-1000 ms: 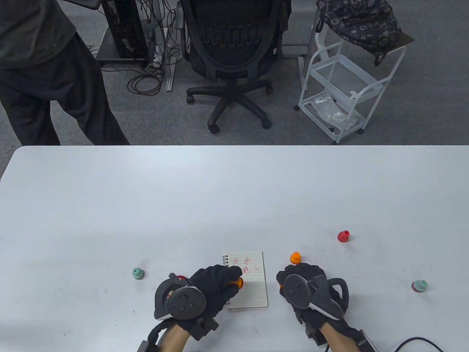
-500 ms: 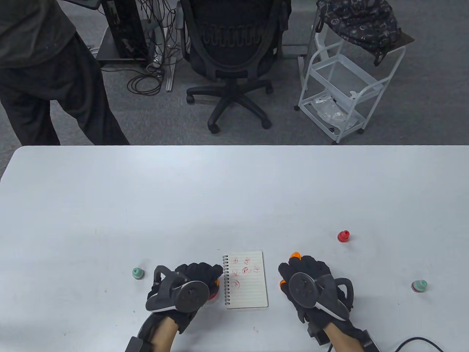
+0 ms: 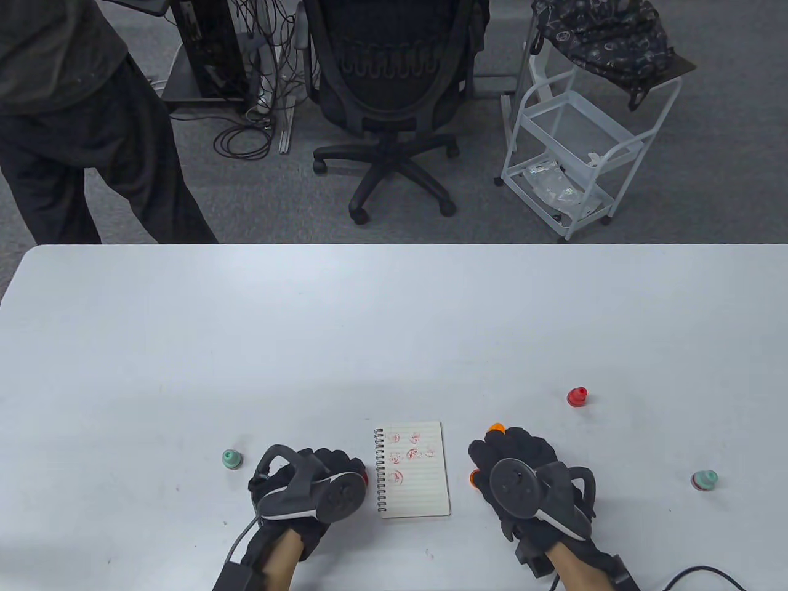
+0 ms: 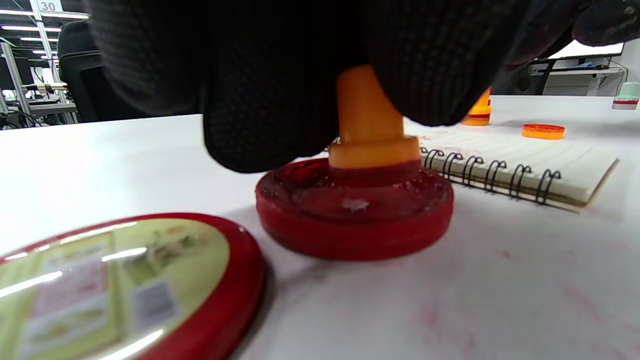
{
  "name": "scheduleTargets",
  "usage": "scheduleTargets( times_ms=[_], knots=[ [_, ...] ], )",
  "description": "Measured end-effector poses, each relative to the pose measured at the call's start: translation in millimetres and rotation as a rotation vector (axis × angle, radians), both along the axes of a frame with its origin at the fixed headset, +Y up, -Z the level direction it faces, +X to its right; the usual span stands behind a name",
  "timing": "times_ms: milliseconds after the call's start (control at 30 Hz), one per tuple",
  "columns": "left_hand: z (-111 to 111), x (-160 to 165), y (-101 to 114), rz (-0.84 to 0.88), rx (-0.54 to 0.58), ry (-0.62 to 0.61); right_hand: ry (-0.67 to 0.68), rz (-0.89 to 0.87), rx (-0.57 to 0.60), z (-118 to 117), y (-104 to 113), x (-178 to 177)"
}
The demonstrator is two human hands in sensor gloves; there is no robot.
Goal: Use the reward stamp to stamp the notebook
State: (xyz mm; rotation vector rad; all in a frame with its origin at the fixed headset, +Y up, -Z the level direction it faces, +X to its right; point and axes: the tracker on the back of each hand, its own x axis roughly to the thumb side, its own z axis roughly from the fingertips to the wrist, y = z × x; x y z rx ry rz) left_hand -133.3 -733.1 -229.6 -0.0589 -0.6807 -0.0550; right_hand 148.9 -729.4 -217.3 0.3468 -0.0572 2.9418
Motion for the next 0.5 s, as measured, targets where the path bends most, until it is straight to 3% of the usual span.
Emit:
scheduleTargets(
  times_ms=[500],
  knots=[
    [-4.7, 2.8, -7.2, -0.019, -0.04, -0.004, 0.009, 0.001, -0.005, 0.3, -0.3, -0.6]
  ],
)
